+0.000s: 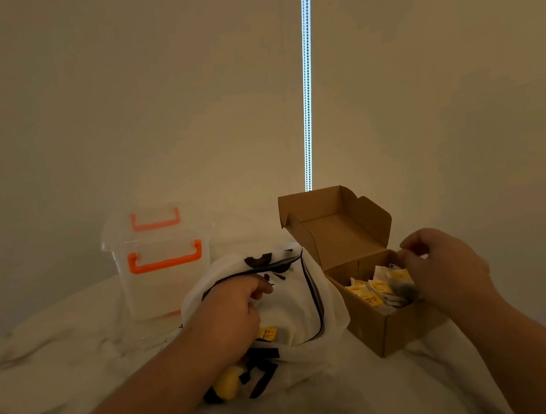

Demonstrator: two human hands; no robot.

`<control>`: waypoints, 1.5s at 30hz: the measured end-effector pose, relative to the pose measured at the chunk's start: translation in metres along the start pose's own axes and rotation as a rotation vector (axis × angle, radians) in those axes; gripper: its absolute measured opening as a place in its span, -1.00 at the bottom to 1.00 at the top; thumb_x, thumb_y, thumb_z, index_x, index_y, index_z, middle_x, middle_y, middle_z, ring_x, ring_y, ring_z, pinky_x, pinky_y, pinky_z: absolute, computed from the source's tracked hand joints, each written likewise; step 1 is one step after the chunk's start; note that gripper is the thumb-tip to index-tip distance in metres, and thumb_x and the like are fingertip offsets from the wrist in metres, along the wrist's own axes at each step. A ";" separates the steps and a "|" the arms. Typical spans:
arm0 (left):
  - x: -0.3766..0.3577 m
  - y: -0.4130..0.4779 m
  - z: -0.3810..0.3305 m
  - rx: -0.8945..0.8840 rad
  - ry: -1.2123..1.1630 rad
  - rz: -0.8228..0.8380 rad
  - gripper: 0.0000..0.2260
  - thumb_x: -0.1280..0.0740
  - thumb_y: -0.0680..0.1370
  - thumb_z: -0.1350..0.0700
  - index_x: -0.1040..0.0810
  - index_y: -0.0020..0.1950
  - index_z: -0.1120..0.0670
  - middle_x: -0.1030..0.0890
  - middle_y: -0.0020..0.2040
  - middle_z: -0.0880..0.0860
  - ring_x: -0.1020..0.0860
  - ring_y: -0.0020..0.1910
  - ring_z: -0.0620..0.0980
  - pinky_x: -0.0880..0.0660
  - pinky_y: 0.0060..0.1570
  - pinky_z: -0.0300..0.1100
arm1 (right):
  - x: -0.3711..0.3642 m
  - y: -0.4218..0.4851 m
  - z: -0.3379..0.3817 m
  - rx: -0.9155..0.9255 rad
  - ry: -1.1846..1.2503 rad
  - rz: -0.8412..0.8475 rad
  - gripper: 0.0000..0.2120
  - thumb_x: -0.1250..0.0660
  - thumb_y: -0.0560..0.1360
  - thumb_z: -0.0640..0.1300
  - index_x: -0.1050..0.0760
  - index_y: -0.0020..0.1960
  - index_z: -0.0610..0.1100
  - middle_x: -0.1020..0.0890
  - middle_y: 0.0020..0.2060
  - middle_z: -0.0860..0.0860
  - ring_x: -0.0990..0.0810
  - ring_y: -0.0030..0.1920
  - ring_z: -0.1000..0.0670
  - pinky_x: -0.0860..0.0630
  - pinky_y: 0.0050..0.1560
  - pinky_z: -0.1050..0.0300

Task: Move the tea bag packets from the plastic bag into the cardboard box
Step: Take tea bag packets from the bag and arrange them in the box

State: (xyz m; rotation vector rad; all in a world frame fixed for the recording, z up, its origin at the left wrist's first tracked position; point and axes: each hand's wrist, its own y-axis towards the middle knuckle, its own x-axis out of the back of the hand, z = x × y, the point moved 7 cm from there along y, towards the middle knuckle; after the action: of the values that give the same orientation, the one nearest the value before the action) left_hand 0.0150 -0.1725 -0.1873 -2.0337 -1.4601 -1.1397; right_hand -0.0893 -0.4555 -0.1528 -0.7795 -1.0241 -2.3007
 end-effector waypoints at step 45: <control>-0.028 -0.001 0.013 -0.074 0.238 0.117 -0.87 -0.26 0.56 0.18 -0.47 0.01 -0.05 -0.45 -0.06 -0.07 -0.42 -0.12 -0.12 -0.28 -0.33 -0.39 | -0.094 -0.099 0.081 0.387 -0.013 0.763 -0.56 -0.32 0.56 -0.05 -0.39 0.42 0.13 -0.53 0.28 0.16 -0.50 0.23 0.12 -0.43 0.26 0.21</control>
State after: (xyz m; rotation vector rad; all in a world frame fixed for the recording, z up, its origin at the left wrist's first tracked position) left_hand 0.0156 -0.1796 -0.2177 -1.9256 -1.1853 -1.3509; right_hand -0.0618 -0.3139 -0.2198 -0.8329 -0.9223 -1.4056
